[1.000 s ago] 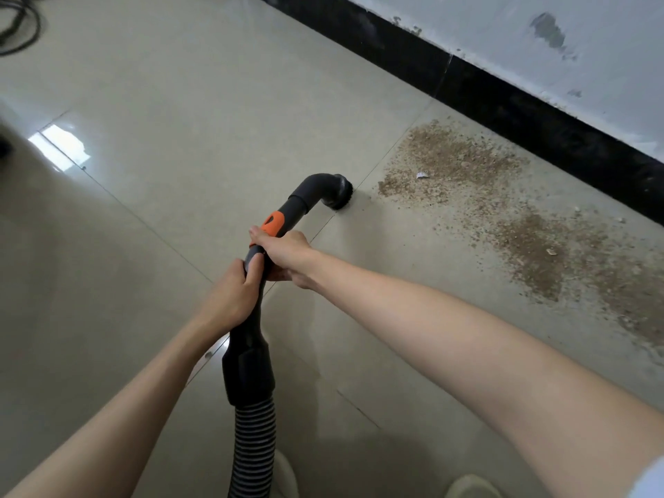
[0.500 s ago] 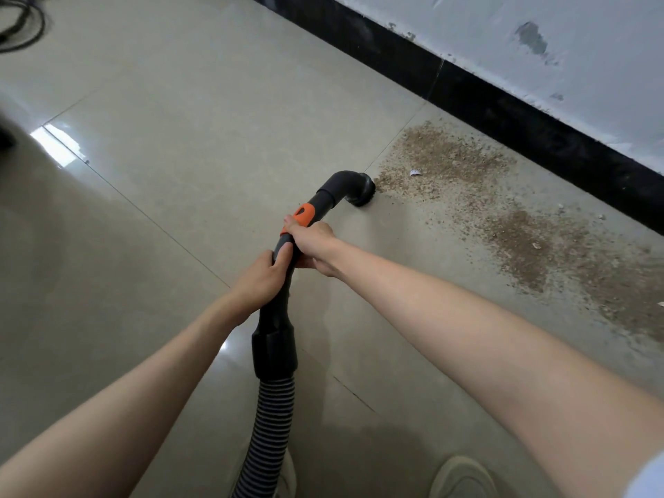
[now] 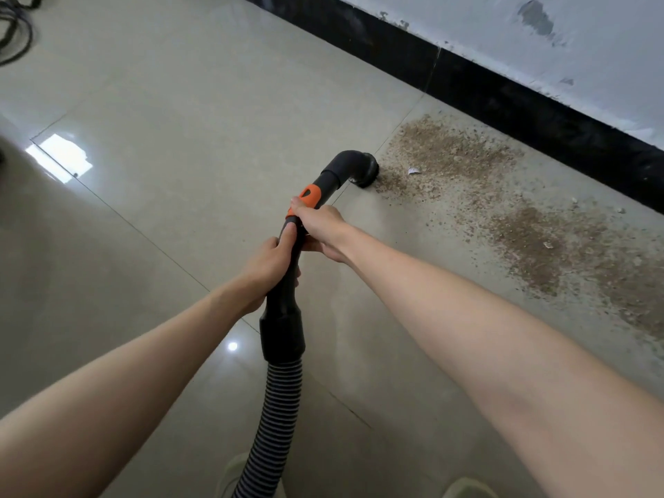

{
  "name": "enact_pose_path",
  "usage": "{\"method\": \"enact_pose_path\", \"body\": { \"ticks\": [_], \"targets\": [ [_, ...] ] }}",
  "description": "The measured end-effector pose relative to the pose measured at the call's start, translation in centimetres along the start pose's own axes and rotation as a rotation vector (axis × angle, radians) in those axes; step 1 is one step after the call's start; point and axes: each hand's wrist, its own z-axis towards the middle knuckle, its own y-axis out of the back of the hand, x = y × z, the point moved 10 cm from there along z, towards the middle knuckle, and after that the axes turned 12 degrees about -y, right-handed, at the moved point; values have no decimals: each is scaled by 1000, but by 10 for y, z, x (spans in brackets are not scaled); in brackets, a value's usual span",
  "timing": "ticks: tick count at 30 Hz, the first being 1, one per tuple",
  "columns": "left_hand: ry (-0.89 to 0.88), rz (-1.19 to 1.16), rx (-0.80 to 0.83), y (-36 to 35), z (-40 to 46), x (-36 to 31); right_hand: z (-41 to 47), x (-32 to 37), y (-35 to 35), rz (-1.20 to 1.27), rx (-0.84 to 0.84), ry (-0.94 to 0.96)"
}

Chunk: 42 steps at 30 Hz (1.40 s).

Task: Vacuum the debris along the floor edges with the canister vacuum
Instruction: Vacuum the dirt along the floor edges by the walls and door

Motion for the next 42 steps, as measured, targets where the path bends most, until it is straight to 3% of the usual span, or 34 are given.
{"method": "enact_pose_path", "body": {
  "ticks": [3, 13, 23, 32, 36, 42],
  "targets": [
    [-38, -7, -96, 3, 0, 0, 6, -2, -2, -29, -34, 26],
    [-48, -47, -146, -7, 7, -7, 12, -1, 8, 342, -21, -64],
    [-18, -164, -96, -21, 18, -21, 14, 18, 23, 363, -31, -53],
    [-29, -179, -8, -50, 28, -33, 27, 26, 46, 562, 12, -96],
    [-18, -201, -45, -45, 37, -32, 28, 33, 42, 567, 45, -103],
    [6, -284, -23, -53, 56, -31, 39, 48, 53, 437, -98, -59]
  ]
}}
